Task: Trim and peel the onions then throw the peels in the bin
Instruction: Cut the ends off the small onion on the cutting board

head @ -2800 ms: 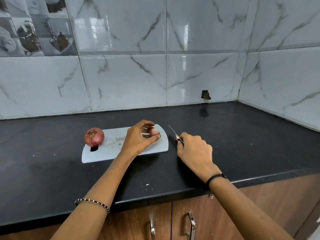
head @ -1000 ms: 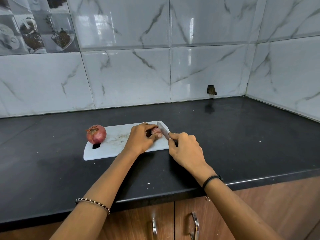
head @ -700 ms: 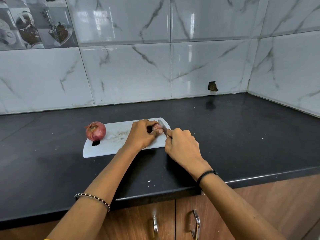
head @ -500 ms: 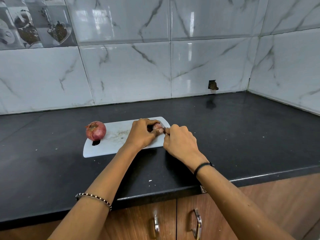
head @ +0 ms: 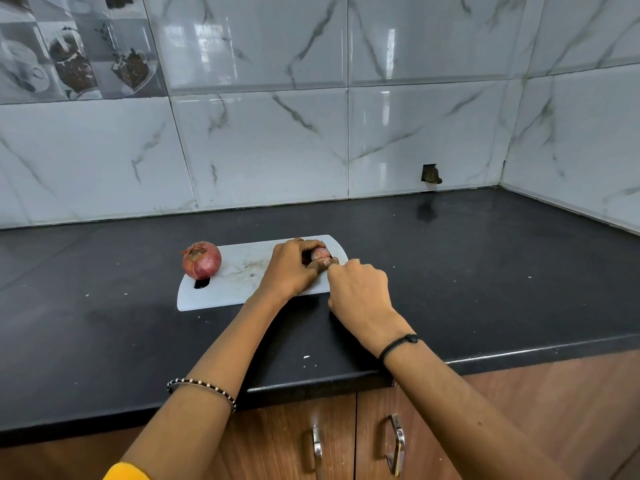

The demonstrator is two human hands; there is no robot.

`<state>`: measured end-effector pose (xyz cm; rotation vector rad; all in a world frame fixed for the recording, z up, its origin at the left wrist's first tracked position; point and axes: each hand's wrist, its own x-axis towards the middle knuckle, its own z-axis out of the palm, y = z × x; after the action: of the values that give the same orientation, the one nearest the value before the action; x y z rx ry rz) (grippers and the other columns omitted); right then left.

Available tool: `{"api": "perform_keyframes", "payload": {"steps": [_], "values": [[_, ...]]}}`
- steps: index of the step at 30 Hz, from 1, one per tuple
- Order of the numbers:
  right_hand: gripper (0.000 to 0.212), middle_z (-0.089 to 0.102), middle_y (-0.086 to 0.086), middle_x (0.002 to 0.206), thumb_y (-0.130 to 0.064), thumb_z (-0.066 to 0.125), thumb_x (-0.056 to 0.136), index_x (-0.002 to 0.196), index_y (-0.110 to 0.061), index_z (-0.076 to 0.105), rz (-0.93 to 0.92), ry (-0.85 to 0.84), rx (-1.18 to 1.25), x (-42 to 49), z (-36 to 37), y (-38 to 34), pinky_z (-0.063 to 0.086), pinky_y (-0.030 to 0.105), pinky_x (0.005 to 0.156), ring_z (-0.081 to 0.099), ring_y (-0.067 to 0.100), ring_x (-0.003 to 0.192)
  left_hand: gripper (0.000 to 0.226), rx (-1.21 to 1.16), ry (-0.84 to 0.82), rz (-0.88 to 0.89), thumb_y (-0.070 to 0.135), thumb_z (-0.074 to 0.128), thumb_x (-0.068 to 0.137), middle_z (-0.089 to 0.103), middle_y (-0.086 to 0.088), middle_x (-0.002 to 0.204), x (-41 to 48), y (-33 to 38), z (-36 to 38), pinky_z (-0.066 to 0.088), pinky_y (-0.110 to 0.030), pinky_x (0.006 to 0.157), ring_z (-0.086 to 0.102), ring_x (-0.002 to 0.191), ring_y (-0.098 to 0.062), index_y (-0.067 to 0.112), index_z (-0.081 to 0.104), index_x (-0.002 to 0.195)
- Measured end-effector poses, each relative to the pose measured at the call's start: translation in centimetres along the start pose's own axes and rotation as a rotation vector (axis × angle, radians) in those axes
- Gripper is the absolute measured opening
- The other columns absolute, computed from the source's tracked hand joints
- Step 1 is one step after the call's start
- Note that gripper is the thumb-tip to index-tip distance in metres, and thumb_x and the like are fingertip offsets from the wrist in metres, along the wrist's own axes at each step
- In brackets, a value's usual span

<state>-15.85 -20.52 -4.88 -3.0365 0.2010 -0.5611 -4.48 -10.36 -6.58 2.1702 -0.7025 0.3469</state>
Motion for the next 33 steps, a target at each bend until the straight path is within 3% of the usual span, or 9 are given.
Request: {"api": "perform_keyframes", "payload": {"steps": [3, 7, 11, 17, 22, 27, 33], "values": [[0.032, 0.062, 0.011, 0.116, -0.018, 0.043, 0.102, 0.13, -0.02, 0.058, 0.129, 0.032, 0.257, -0.4, 0.4, 1.2, 0.037, 0.034, 0.07, 0.061, 0.038, 0.106, 0.019, -0.066, -0.009, -0.028, 0.019, 0.079, 0.087, 0.075, 0.009, 0.097, -0.2, -0.1, -0.4, 0.045, -0.003, 0.074, 0.069, 0.091, -0.004, 0.025, 0.078, 0.106], [0.031, 0.068, 0.01, 0.102, -0.024, 0.043, 0.1, 0.123, -0.026, 0.064, 0.204, 0.093, 0.527, -0.5, 1.0, 1.9, 0.048, 0.038, 0.072, 0.06, 0.037, 0.099, 0.027, -0.122, 0.003, -0.054, 0.014, 0.081, 0.085, 0.076, 0.008, 0.101, -0.6, -0.1, -0.7, 0.045, 0.0, 0.072, 0.069, 0.091, -0.001, 0.022, 0.076, 0.11], [0.033, 0.069, 0.01, 0.101, -0.027, 0.046, 0.099, 0.127, -0.026, 0.063, 0.247, 0.121, 0.659, -0.6, 0.9, 2.4, 0.053, 0.041, 0.076, 0.063, 0.034, 0.095, 0.033, -0.167, 0.033, -0.071, 0.015, 0.085, 0.081, 0.074, 0.009, 0.103, -0.7, -0.3, -0.8, 0.047, -0.003, 0.077, 0.068, 0.097, -0.001, 0.022, 0.073, 0.11], [0.035, 0.071, 0.007, 0.101, -0.028, 0.046, 0.1, 0.131, -0.026, 0.062, 0.199, 0.134, 0.639, -0.8, 0.6, 2.2, 0.056, 0.043, 0.08, 0.064, 0.032, 0.095, 0.032, -0.218, 0.024, -0.058, 0.015, 0.086, 0.079, 0.076, 0.011, 0.099, -0.8, -0.1, -1.0, 0.051, -0.008, 0.081, 0.07, 0.092, 0.001, 0.023, 0.074, 0.108], [0.033, 0.069, 0.008, 0.109, -0.028, 0.045, 0.101, 0.128, -0.023, 0.064, 0.193, 0.096, 0.592, -0.6, 0.8, 2.2, 0.045, 0.037, 0.074, 0.059, 0.034, 0.106, 0.032, -0.173, 0.049, -0.054, 0.011, 0.086, 0.079, 0.075, 0.009, 0.098, -0.6, 0.0, -0.8, 0.047, -0.002, 0.077, 0.068, 0.094, 0.002, 0.021, 0.076, 0.108], [0.03, 0.063, 0.009, 0.091, -0.026, 0.046, 0.1, 0.117, -0.018, 0.068, 0.203, 0.057, 0.595, -0.1, 0.9, 2.4, 0.047, 0.036, 0.069, 0.053, 0.034, 0.084, 0.035, -0.099, 0.04, -0.082, 0.008, 0.083, 0.08, 0.072, 0.008, 0.096, -0.2, 0.2, -0.7, 0.043, 0.003, 0.071, 0.066, 0.087, 0.0, 0.017, 0.076, 0.114], [0.032, 0.063, 0.014, 0.107, -0.027, 0.047, 0.099, 0.12, -0.014, 0.066, 0.203, 0.01, 0.575, 0.6, 0.7, 2.4, 0.051, 0.037, 0.076, 0.056, 0.036, 0.092, 0.032, -0.047, 0.008, -0.084, 0.01, 0.084, 0.08, 0.075, 0.01, 0.093, 0.2, 0.4, -0.8, 0.043, 0.001, 0.068, 0.069, 0.087, -0.003, 0.019, 0.079, 0.11]]}}
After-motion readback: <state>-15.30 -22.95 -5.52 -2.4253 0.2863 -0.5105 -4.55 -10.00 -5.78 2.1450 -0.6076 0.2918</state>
